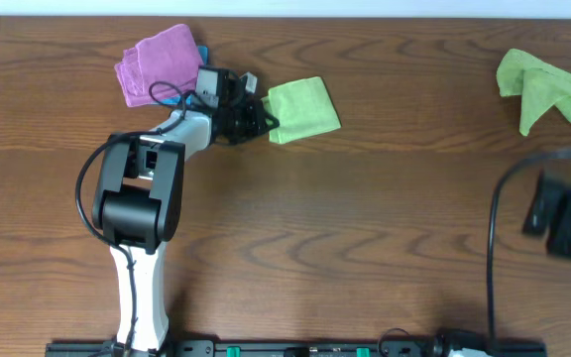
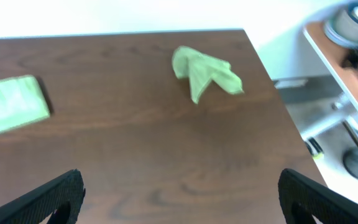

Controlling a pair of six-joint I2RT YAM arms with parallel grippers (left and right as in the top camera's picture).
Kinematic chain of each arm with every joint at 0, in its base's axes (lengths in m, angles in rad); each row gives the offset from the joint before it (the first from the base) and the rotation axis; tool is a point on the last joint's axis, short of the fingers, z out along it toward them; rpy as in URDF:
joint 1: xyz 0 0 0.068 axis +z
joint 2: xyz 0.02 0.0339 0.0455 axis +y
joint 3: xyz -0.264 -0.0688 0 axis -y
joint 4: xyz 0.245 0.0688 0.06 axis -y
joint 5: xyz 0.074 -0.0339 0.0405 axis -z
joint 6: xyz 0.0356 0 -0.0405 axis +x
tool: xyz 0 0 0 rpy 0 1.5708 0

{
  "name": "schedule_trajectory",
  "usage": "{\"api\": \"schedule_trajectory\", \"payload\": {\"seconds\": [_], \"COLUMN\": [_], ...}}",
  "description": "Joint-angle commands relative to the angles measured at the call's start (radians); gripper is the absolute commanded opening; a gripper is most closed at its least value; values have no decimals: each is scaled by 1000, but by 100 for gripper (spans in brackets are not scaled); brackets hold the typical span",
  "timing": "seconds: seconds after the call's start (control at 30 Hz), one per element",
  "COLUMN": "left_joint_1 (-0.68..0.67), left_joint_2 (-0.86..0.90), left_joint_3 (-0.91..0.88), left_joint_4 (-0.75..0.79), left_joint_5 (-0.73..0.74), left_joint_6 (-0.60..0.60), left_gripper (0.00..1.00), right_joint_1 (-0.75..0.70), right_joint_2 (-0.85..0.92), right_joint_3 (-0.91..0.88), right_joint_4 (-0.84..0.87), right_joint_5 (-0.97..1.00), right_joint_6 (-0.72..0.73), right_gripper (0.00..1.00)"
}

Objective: Fold the cloth
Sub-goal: 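Drag the folded green cloth up-left onto the pink cloth with the left gripper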

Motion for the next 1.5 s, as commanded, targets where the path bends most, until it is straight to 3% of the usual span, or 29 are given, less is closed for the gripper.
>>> {"api": "schedule_trajectory", "payload": {"seconds": [0.0, 0.23, 0.5, 0.67, 0.9, 1.47], "left_joint_1": [-3, -4, -16, 12, 43, 214], "left_joint_2": [-21, -130, -294, -309, -309, -301], "left_joint_3": [88, 132, 132, 207, 328, 328], "left_joint_4": [-63, -214, -298, -336, -437, -408], "left_joint_5": [8, -72, -270, -286, -463, -450], "left_joint_6": [118, 258, 400, 492, 613, 732], "left_gripper": [5, 6, 6, 5, 5, 5], "right_joint_1": [-10, -10, -5, -5, -5, -5], "right_joint_2": [-101, -300, -438, -458, -459, -459], "right_joint_3": [-87, -221, -418, -482, -522, -531], "right_joint_4": [-34, -105, -104, -75, -50, -40], "right_joint_5": [81, 93, 184, 167, 157, 212], "right_joint_6": [43, 126, 185, 185, 185, 185], "right_gripper": [99, 99, 99, 99, 99, 99]}}
